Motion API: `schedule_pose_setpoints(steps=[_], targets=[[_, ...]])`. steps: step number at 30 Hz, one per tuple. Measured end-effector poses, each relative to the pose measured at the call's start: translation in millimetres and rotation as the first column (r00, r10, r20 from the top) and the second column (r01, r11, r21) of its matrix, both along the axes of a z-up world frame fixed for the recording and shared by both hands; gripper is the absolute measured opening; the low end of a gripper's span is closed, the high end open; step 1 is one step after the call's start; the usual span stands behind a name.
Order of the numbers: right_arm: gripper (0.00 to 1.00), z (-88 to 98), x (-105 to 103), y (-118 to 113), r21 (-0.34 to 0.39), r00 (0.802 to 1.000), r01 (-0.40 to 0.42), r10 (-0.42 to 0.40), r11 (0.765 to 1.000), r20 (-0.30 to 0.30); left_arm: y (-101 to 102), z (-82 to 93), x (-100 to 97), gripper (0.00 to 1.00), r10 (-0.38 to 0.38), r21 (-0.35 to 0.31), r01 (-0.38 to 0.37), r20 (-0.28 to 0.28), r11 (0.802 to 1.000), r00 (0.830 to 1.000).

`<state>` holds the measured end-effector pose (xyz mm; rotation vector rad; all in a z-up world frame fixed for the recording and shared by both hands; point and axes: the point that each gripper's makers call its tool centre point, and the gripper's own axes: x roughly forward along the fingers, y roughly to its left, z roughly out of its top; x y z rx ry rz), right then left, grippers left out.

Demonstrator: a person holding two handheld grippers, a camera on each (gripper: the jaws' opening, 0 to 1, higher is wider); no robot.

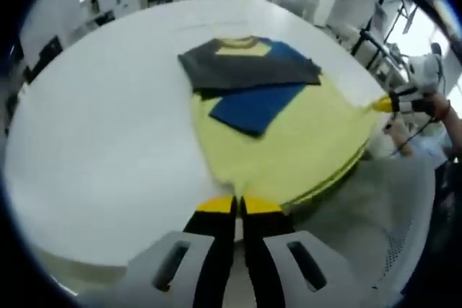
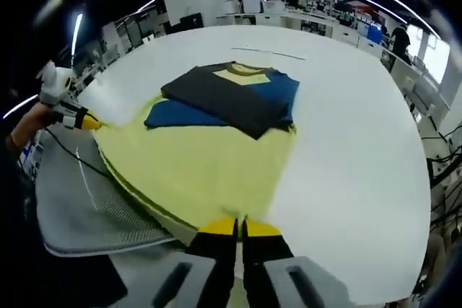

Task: Fold the garment on the visible template until the final outline fits inside the template.

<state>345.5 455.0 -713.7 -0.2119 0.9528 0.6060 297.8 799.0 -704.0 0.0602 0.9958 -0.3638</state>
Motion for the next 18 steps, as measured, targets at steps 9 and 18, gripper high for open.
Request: schedule_pose_setpoints(steps=[9,18], targets=[[0.0,25.5,41.5,7.1,-0.012,0.996,-0.017,0.018,1.0,0.091,3.9,24.8,37.2,0.0,-0.002,-0.008,0.002,0.074,1.0,0.997],[0.0,49.7,90.5,13.5,-0.011,0.983,-0.009,0.011,1.0,0.182,12.4,50.1,89.4,0.0,0.012,0.018,-0.016,0.181,1.0,0.983]])
